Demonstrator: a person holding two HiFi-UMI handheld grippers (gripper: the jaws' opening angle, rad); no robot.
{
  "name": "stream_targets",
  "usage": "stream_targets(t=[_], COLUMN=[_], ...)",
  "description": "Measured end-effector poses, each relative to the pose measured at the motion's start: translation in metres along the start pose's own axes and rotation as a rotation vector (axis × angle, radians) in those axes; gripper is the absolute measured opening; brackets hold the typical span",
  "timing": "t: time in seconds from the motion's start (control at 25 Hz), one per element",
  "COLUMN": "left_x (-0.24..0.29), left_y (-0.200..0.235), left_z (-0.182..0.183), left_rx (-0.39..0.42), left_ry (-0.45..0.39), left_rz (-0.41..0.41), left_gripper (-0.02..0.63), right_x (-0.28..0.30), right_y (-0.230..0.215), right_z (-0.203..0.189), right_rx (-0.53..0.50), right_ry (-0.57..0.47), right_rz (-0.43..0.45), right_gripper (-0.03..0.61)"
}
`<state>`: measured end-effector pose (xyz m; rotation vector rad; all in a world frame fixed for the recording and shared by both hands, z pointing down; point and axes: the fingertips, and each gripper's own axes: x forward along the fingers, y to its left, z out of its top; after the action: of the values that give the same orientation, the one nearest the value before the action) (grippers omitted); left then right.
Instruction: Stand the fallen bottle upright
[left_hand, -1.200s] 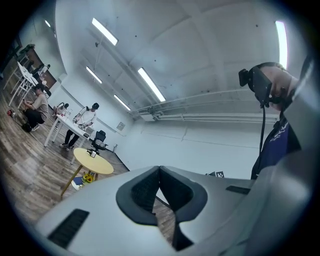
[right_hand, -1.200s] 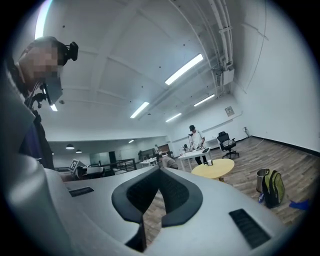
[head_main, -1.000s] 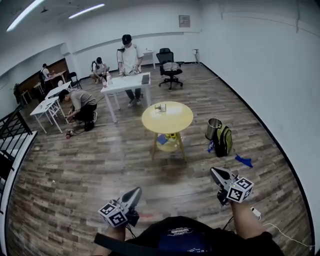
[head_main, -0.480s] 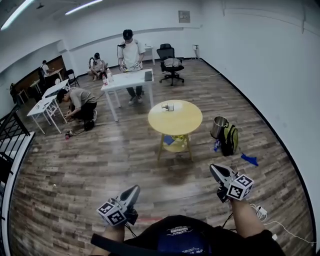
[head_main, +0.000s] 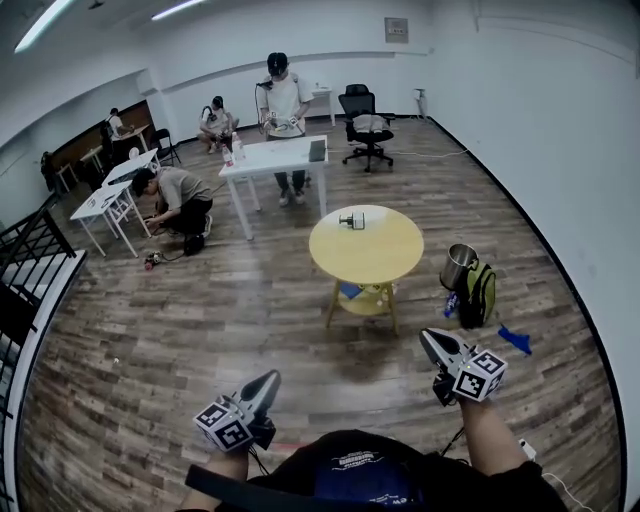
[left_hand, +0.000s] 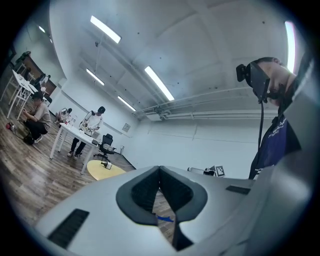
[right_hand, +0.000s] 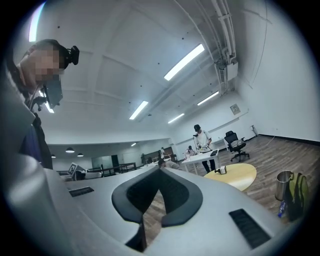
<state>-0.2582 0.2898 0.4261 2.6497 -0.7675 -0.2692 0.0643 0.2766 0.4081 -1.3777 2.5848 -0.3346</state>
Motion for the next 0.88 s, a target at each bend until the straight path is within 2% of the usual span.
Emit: stream_targets(t=[0.36, 0.48, 0.64, 0.88], left_x=[0.145, 0.192, 0.244, 0.303], left_y=[-0.020, -0.024, -0.026, -0.008], left_z=[0.020, 0.011, 0.000, -0.005], left_rx=[0.009, 0.021, -0.004, -0.026], left_ry=[-0.057, -0.055, -0.047, -0.014], left_rz=[0.052, 0.051, 0.047, 0.023], left_gripper=[0.011, 0.011, 0.011, 0.011], right_x=[0.011, 0.006, 0.002, 0.012], right_y=[-0.133, -0.178, -0.226, -0.277], right_z=[0.077, 0.086, 0.094, 0.092], right_rx=[-0.024, -0.023, -0.015, -0.015], right_ry=[-0.012, -0.001, 0.007, 0.032], right_rz=[0.081, 0.089, 0.089, 0.065], right_gripper=[0.006, 0.006, 0.006, 0.006])
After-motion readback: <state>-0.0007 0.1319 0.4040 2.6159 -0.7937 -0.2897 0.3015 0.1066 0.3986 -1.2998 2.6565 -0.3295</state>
